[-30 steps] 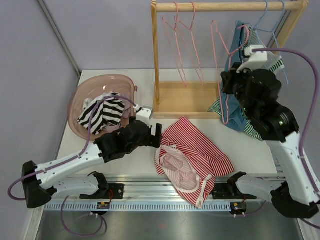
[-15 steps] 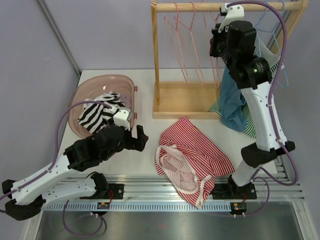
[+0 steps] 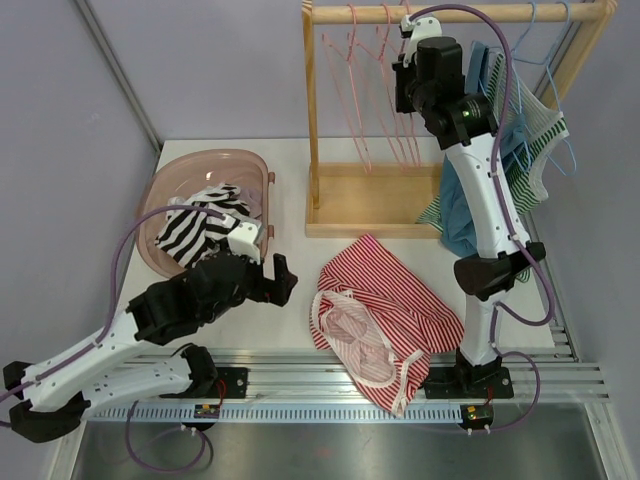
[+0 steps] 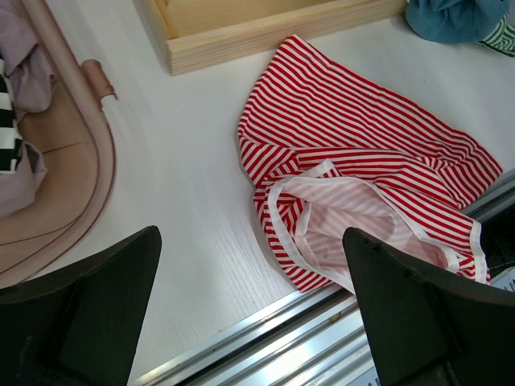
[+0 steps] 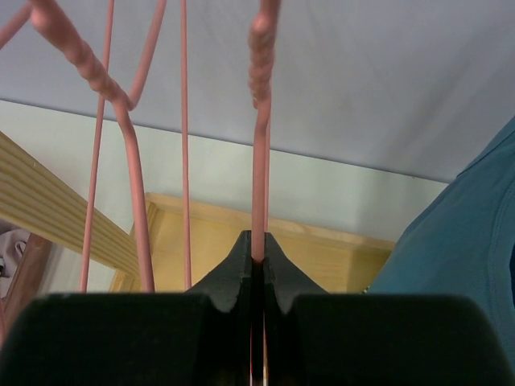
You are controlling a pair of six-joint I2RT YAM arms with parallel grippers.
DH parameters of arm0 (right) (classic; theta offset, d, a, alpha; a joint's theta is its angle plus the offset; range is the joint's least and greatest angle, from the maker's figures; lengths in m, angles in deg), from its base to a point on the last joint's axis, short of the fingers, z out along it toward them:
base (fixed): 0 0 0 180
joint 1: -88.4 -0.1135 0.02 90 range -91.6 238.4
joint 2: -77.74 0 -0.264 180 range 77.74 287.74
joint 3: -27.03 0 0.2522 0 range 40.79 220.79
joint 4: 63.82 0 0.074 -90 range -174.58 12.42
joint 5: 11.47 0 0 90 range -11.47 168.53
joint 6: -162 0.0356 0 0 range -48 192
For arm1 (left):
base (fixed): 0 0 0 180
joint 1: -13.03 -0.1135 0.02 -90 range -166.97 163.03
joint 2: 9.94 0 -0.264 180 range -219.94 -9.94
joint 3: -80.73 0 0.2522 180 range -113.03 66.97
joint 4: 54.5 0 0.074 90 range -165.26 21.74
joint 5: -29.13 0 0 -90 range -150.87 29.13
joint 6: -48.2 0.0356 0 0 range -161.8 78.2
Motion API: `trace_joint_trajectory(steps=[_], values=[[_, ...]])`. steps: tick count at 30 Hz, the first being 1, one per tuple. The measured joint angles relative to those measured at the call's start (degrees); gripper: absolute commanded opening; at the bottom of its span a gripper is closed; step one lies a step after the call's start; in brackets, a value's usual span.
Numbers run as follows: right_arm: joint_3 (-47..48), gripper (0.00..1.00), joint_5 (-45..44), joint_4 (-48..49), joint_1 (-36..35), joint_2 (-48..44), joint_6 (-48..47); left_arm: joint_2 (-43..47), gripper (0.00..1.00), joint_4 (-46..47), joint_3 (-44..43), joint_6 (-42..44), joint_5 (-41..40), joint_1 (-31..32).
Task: Remove the tank top from the hanger
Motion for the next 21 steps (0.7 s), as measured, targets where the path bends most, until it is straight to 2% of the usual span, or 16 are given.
trace_joint_trajectory(steps=[1,2,5,6,8,9,11,12,13,15,21], values=[[-0.5,0.19,0.0,0.2,0.0,-0.4,0.1,-0.6,0.99,1.1,0.5,0.2,0.8,0.0],[-1.2,0.32,0.0,0.2,0.0,-1.0,0.2,-1.2,0.99,2.3,0.9,0.4,1.6,0.2],[-2.9,0.45,-0.2,0.2,0.0,-3.1,0.3,-3.9,0.99,6.7,2.2,1.1,3.6,1.7],[-3.8,0.57,-0.4,0.2,0.0,-4.2,0.3,-4.9,0.99,8.0,2.5,1.3,4.2,2.2],[-5.6,0.73,-0.7,0.2,0.0,-6.8,0.5,-8.0,0.99,10.8,2.8,1.8,5.1,4.0],[-6.7,0.80,-0.7,0.2,0.0,-8.3,0.5,-9.8,0.99,12.2,2.8,2.1,5.5,4.9],[-9.1,0.87,-1.2,0.1,0.0,-12.0,0.5,-13.3,0.99,15.1,2.8,2.7,6.2,6.7],[-10.6,0.96,-1.5,0.3,0.0,-14.0,0.6,-15.7,0.99,17.0,2.7,3.3,6.4,7.4],[-12.2,0.99,-1.7,0.0,0.0,-16.3,0.6,-16.8,0.99,17.8,2.7,3.5,6.6,8.0],[-16.0,0.99,-1.7,0.6,0.0,-21.1,1.1,-20.6,0.99,19.8,2.2,4.3,6.9,9.4],[-36.9,0.99,3.7,2.5,0.1,-43.6,4.3,-36.1,0.99,23.6,-4.5,6.5,9.6,12.3]])
